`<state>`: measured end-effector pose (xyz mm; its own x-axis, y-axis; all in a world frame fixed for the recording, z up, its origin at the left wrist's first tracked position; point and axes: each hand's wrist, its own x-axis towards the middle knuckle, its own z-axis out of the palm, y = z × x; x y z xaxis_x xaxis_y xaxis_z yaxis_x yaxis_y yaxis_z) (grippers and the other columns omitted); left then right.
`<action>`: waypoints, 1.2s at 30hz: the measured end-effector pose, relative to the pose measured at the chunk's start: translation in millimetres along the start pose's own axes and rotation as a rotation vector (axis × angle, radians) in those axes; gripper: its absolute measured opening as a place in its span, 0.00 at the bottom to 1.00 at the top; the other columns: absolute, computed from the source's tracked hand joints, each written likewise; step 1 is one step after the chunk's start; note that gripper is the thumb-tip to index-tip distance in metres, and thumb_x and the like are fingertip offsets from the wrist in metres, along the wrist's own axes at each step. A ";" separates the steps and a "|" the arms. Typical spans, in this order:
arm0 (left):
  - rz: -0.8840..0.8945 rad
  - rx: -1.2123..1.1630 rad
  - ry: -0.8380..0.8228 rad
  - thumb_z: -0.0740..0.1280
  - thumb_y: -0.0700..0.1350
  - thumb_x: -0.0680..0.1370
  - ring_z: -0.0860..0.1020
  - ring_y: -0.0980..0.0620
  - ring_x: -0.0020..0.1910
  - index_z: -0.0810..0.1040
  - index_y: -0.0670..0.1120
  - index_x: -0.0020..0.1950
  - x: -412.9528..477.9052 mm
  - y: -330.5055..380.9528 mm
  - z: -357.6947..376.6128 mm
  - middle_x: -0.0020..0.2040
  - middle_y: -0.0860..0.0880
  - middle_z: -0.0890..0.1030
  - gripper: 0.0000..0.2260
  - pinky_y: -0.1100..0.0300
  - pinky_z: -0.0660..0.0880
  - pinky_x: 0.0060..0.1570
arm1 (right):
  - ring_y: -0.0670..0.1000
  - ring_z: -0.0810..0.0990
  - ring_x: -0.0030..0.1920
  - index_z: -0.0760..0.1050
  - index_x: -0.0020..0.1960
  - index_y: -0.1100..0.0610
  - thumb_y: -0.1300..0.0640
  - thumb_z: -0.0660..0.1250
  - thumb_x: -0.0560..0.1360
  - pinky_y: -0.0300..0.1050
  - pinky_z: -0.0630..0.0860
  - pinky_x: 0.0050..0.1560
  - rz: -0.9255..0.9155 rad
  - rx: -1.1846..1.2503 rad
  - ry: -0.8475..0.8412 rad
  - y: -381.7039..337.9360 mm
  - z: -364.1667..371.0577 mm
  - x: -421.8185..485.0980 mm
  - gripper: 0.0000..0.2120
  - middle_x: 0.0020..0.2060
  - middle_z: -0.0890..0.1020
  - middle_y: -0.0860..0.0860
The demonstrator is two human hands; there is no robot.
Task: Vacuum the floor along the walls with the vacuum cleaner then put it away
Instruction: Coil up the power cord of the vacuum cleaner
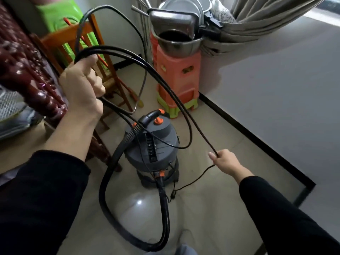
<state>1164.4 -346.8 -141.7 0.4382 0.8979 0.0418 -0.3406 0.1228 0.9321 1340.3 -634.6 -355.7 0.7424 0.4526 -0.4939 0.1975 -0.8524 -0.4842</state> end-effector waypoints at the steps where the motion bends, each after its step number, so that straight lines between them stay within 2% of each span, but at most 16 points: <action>1: 0.015 0.024 -0.022 0.67 0.41 0.74 0.53 0.56 0.21 0.62 0.52 0.25 -0.7 2.1 1.2 0.22 0.55 0.57 0.21 0.62 0.53 0.24 | 0.59 0.81 0.39 0.75 0.38 0.63 0.46 0.58 0.81 0.45 0.74 0.40 0.056 0.019 0.018 -2.1 2.5 -3.0 0.23 0.33 0.80 0.56; 3: 0.030 0.109 -0.101 0.67 0.41 0.75 0.55 0.55 0.22 0.62 0.52 0.26 -5.9 -0.8 3.2 0.21 0.55 0.58 0.21 0.61 0.53 0.24 | 0.60 0.83 0.34 0.76 0.39 0.68 0.46 0.51 0.83 0.46 0.79 0.41 0.140 0.191 -0.031 -14.9 -1.9 -9.8 0.29 0.28 0.82 0.58; 5: 0.027 0.209 -0.205 0.66 0.41 0.76 0.57 0.54 0.22 0.63 0.51 0.29 -15.0 -13.4 6.2 0.22 0.55 0.60 0.19 0.61 0.54 0.24 | 0.60 0.83 0.30 0.73 0.39 0.67 0.45 0.52 0.83 0.47 0.80 0.33 0.154 0.420 -0.084 -36.4 -16.5 -15.3 0.29 0.28 0.82 0.62; 11: -0.106 0.409 -0.457 0.64 0.40 0.80 0.60 0.54 0.22 0.65 0.47 0.31 -45.1 -71.5 19.4 0.23 0.52 0.63 0.18 0.63 0.58 0.23 | 0.49 0.76 0.20 0.66 0.32 0.57 0.44 0.58 0.81 0.36 0.71 0.20 -0.030 1.029 -0.218 -103.3 -68.4 -43.4 0.24 0.27 0.80 0.59; 13: -0.156 0.493 -0.524 0.62 0.42 0.81 0.69 0.54 0.23 0.71 0.45 0.33 -54.5 -89.6 19.1 0.25 0.51 0.72 0.16 0.66 0.64 0.23 | 0.46 0.73 0.19 0.66 0.29 0.55 0.43 0.58 0.81 0.34 0.69 0.19 -0.073 1.210 -0.288 -120.8 -82.1 -51.8 0.25 0.26 0.79 0.56; 14: -0.191 0.531 -0.561 0.62 0.43 0.82 0.77 0.53 0.28 0.76 0.44 0.36 -60.3 -98.2 19.0 0.29 0.50 0.79 0.15 0.66 0.70 0.26 | 0.45 0.73 0.19 0.66 0.28 0.55 0.44 0.58 0.81 0.33 0.68 0.18 -0.089 1.297 -0.333 -128.4 -87.8 -55.6 0.26 0.26 0.78 0.55; 16: -0.320 0.523 -0.617 0.60 0.45 0.83 0.84 0.51 0.45 0.82 0.44 0.47 -71.4 -114.6 19.0 0.43 0.48 0.86 0.12 0.59 0.80 0.41 | 0.44 0.73 0.20 0.68 0.25 0.54 0.45 0.57 0.82 0.31 0.70 0.18 -0.133 1.463 -0.421 -142.0 -95.9 -61.6 0.28 0.27 0.77 0.54; 18: -0.466 0.471 -0.698 0.58 0.47 0.83 0.83 0.52 0.53 0.82 0.42 0.54 -82.4 -128.1 16.7 0.50 0.48 0.86 0.15 0.56 0.78 0.52 | 0.44 0.76 0.22 0.69 0.27 0.56 0.48 0.55 0.83 0.32 0.73 0.21 -0.183 1.615 -0.423 -151.8 -101.1 -64.9 0.27 0.29 0.80 0.55; 20: -0.586 0.427 -0.805 0.56 0.49 0.84 0.83 0.50 0.54 0.83 0.39 0.54 -94.1 -135.3 14.3 0.51 0.45 0.86 0.19 0.58 0.77 0.55 | 0.46 0.79 0.25 0.68 0.31 0.58 0.50 0.55 0.83 0.33 0.75 0.24 -0.226 1.733 -0.324 -155.5 -106.1 -64.8 0.24 0.32 0.82 0.59; 22: -0.657 0.366 -0.839 0.56 0.49 0.83 0.84 0.46 0.51 0.84 0.39 0.44 -103.5 -138.9 11.9 0.44 0.42 0.85 0.22 0.57 0.78 0.55 | 0.48 0.81 0.27 0.67 0.34 0.59 0.52 0.54 0.84 0.34 0.76 0.26 -0.253 1.812 -0.204 -151.9 -110.3 -62.8 0.21 0.33 0.82 0.60; 24: -0.683 0.315 -0.797 0.56 0.48 0.83 0.82 0.44 0.37 0.78 0.41 0.35 -108.5 -142.4 11.1 0.31 0.44 0.79 0.21 0.52 0.79 0.54 | 0.50 0.82 0.29 0.68 0.35 0.60 0.54 0.54 0.84 0.35 0.78 0.28 -0.282 1.901 -0.103 -145.1 -116.3 -60.2 0.20 0.32 0.82 0.61; 26: -0.725 0.308 -0.743 0.56 0.47 0.84 0.74 0.47 0.27 0.70 0.44 0.36 -111.9 -146.2 9.2 0.26 0.47 0.70 0.17 0.50 0.79 0.53 | 0.53 0.84 0.33 0.69 0.36 0.62 0.56 0.54 0.84 0.39 0.80 0.32 -0.352 2.066 -0.035 -136.1 -126.9 -57.0 0.19 0.33 0.82 0.62; 29: -0.736 0.371 -0.675 0.57 0.47 0.83 0.62 0.52 0.23 0.66 0.47 0.36 -112.8 -150.4 3.2 0.25 0.50 0.63 0.16 0.57 0.73 0.35 | 0.56 0.84 0.37 0.70 0.37 0.62 0.55 0.55 0.84 0.44 0.82 0.38 -0.437 2.200 0.111 -117.8 -144.2 -46.1 0.19 0.35 0.81 0.62; 32: -0.719 0.367 -0.632 0.58 0.47 0.83 0.57 0.54 0.23 0.64 0.49 0.34 -111.6 -153.4 -0.5 0.25 0.52 0.60 0.16 0.61 0.59 0.25 | 0.52 0.83 0.33 0.70 0.39 0.60 0.53 0.58 0.83 0.42 0.81 0.37 -0.225 2.073 0.181 -93.3 -130.9 -32.0 0.16 0.30 0.81 0.57; 34: -0.721 0.361 -0.626 0.59 0.47 0.82 0.56 0.55 0.22 0.67 0.50 0.32 -108.9 -154.1 -2.7 0.25 0.52 0.60 0.18 0.64 0.58 0.22 | 0.49 0.81 0.32 0.70 0.40 0.59 0.52 0.60 0.82 0.40 0.79 0.35 0.021 1.944 0.154 -75.9 -107.6 -24.9 0.15 0.32 0.80 0.55; 36: -0.702 0.397 -0.652 0.58 0.47 0.82 0.57 0.55 0.21 0.71 0.52 0.30 -103.8 -152.6 -6.0 0.25 0.53 0.61 0.20 0.65 0.58 0.21 | 0.49 0.79 0.38 0.71 0.43 0.59 0.50 0.60 0.81 0.41 0.78 0.39 0.185 1.869 0.121 -61.5 -87.4 -23.4 0.14 0.40 0.79 0.55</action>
<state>1165.9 -456.2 -290.4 0.8375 0.2605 -0.4803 0.4122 0.2757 0.8684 1366.7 -615.6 -251.3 0.7216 0.3109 -0.6185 -0.6773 0.5017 -0.5381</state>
